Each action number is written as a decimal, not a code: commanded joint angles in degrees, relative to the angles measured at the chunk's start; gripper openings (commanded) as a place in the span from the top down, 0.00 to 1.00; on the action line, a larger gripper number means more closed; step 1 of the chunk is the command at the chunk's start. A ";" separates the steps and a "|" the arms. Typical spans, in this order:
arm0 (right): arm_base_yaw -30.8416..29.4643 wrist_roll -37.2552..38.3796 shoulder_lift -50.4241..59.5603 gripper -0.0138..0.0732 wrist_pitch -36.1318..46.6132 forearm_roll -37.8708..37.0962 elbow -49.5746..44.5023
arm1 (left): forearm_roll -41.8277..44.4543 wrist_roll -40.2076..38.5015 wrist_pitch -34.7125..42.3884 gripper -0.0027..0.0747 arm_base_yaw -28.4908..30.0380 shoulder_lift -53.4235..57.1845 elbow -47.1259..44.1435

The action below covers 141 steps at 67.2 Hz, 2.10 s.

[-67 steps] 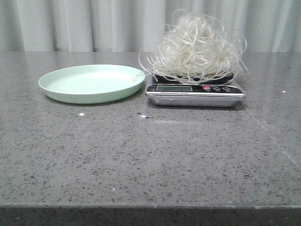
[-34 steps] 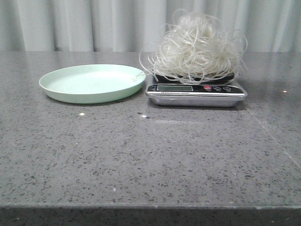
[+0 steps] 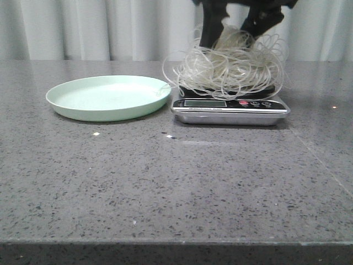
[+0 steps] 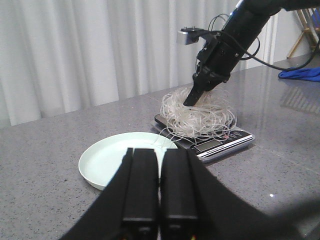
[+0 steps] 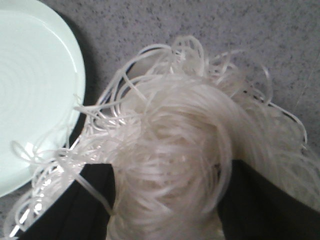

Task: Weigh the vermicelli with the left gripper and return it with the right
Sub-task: 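Lower the right gripper onto the vermicelli on the scale and close, then lift the vermicelli with the right gripper and carry it over the plate, then lower the vermicelli onto the green plate and open the right gripper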

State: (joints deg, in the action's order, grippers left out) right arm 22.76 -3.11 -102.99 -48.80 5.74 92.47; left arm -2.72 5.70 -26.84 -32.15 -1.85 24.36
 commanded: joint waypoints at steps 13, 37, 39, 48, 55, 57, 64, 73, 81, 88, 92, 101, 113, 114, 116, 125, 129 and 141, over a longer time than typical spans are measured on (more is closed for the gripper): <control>0.00 -0.61 -2.25 0.57 -6.56 -0.27 1.77 | -0.64 -0.05 4.47 0.80 0.07 -0.81 1.38; 1.08 -0.61 -0.28 0.66 -8.58 4.79 13.53 | -0.64 -0.05 4.47 0.80 0.07 -0.81 1.38; 1.66 -0.61 -0.01 0.66 -8.58 5.61 15.07 | -0.64 -0.05 4.47 0.80 0.07 -0.81 1.38; 4.54 -0.61 0.07 0.66 -7.38 7.43 20.97 | -0.64 -0.05 4.47 0.80 0.07 -0.81 1.38; 8.22 -0.61 -0.06 0.66 -3.80 7.58 23.23 | -0.64 -0.05 4.47 0.80 0.07 -0.81 1.38; 9.19 -0.61 -0.30 0.66 -2.85 7.58 23.45 | -0.64 -0.05 4.47 0.80 0.07 -0.81 1.38; 11.99 -0.61 -1.72 0.66 -0.74 7.69 24.09 | -0.64 -0.05 4.47 0.80 0.07 -0.81 1.38; 14.18 -0.61 -5.76 0.66 0.40 7.69 24.09 | -0.64 -0.05 4.47 0.80 0.07 -0.81 1.38; 14.61 -0.51 -10.12 0.64 0.18 8.06 24.04 | -0.64 -0.05 4.47 0.80 0.07 -0.81 1.38; 14.79 -0.36 -12.93 0.50 -0.23 10.11 24.04 | -0.78 -0.05 4.47 0.80 0.07 -0.81 1.38; 14.79 -0.36 -13.56 0.37 0.21 11.04 24.04 | -0.78 -0.05 4.47 0.80 0.07 -0.81 1.38; 14.54 -0.36 -12.25 0.19 1.16 10.88 24.10 | -0.78 -0.05 4.47 0.80 0.07 -0.81 1.38; 13.40 -0.36 -7.76 0.18 -0.32 6.44 24.04 | -0.78 -0.05 4.47 0.80 0.07 -0.81 1.38; 13.33 -0.36 -7.34 0.18 -0.61 6.22 24.04 | -0.78 -0.05 4.47 0.80 0.07 -0.81 1.38; 13.19 -0.36 -6.67 0.18 -1.14 5.18 24.04 | -0.78 -0.05 4.47 0.80 0.07 -0.81 1.38; 10.55 -0.36 -2.10 0.18 -5.73 2.96 23.86 | -0.78 -0.05 4.47 0.80 0.07 -0.81 1.38; 9.28 -0.36 -0.34 0.18 -7.37 1.90 23.86 | -0.78 -0.05 4.47 0.80 0.07 -0.81 1.38; 5.28 -0.36 8.36 0.18 -5.04 0.93 18.00 | -0.78 -0.05 4.47 0.80 0.07 -0.81 1.38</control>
State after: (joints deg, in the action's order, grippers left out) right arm 29.89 -3.37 -102.63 -58.46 7.35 112.62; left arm -2.85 5.70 -26.84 -32.15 -1.85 24.36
